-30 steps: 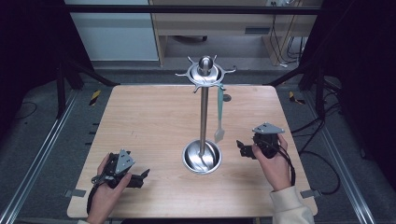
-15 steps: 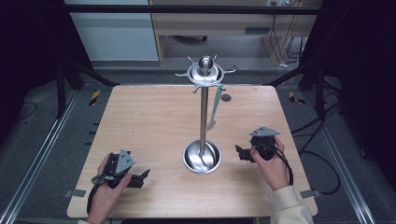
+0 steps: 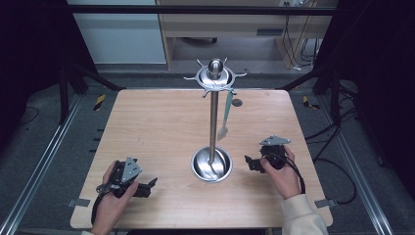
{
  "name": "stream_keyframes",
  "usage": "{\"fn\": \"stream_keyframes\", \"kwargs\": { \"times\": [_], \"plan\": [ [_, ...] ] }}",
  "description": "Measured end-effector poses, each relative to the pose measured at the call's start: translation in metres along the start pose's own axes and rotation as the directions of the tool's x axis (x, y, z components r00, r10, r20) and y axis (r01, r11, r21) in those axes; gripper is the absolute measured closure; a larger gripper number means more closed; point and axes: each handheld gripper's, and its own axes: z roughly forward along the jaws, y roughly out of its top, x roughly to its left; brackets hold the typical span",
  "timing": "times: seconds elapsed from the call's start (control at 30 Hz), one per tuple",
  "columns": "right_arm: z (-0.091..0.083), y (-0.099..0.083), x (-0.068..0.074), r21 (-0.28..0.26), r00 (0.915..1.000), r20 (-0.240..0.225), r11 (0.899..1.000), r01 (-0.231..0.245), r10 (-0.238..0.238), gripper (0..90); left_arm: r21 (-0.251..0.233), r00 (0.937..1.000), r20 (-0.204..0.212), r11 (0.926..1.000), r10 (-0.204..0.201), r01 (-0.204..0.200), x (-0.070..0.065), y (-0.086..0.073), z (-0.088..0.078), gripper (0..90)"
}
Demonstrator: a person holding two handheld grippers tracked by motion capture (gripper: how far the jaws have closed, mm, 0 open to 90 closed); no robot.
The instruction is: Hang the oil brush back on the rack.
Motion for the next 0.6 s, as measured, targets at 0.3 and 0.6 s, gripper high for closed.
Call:
{"fn": "stream_keyframes", "kwargs": {
  "times": [0.3, 0.6],
  "plan": [
    [0.009, -0.004, 0.004, 0.001, 0.9964, -0.073, 0.999, -0.044, 0.044, 10.1, 0.002, 1.0, -0.001, 1.0, 0.001, -0.001, 0.0, 0.0, 0.0, 3.5],
    [0.012, -0.005, 0.006, 0.012, 0.9924, -0.11, 0.998, -0.055, 0.056, 10.2, 0.007, 1.0, 0.001, 0.9999, 0.008, -0.008, -0.001, 0.0, 0.001, 3.5]
  ]
}}
